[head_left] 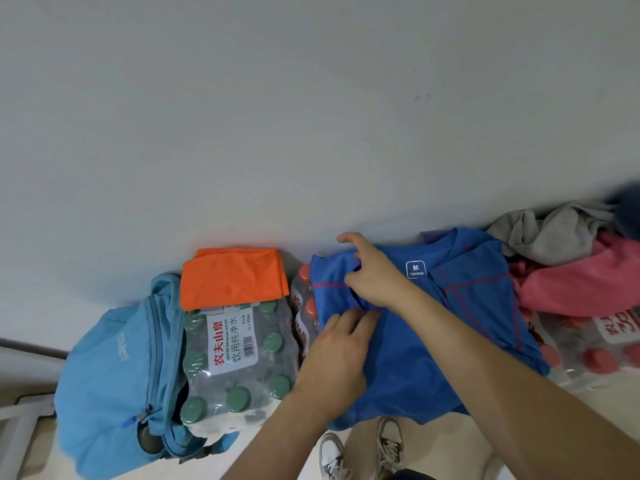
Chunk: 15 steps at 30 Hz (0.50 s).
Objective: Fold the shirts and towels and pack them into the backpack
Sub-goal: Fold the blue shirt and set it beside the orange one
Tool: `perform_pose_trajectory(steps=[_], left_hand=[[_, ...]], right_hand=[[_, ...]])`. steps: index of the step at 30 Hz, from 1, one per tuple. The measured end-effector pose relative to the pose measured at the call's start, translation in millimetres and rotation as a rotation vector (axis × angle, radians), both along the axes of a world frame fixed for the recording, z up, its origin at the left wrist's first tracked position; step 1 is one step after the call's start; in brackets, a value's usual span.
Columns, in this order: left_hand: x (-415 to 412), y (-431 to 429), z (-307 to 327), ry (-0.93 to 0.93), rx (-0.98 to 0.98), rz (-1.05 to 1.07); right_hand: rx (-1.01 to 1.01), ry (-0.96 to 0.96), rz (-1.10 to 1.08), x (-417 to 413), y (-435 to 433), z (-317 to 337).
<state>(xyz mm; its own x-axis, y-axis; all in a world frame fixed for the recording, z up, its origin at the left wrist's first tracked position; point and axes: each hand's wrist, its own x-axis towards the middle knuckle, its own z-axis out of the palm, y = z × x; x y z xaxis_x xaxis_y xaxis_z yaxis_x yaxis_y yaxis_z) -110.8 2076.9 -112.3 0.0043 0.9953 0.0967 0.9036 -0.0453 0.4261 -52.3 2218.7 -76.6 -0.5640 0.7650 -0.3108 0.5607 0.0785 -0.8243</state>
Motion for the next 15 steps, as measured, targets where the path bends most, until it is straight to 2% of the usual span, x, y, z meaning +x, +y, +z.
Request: perform_pose_trajectory(steps=[2, 4, 7, 10, 12, 15], left_hand=[[-0.8, -0.2, -1.7, -0.043, -0.057, -0.047], [-4.3, 0.1, 4.7, -0.195, -0.099, -0.063], [-18.3, 2.2, 18.3, -0.375, -0.016, 0.036], [-49.3, 24.4, 32.0, -0.288, 0.102, 0.232], [-70.6, 51.2, 37.3, -0.141, 0.001, 0.198], [-85.7, 84.1, 35.5, 0.011, -0.259, 0.030]], right_hand=[[0.094, -0.038, -0.005, 1.0, -4.1, -5.3], [0.131, -0.038, -0.032, 4.4, -7.1, -9.3], [0.168, -0.076, -0.024, 7.9, -11.8, -14.4], [0.257, -0.143, -0.024, 9.3, -14.6, -21.4], [0.304, -0.140, -0.064, 10.6, -14.4, -25.0], [0.343, -0.092, -0.096, 14.0, -18.4, -26.3]])
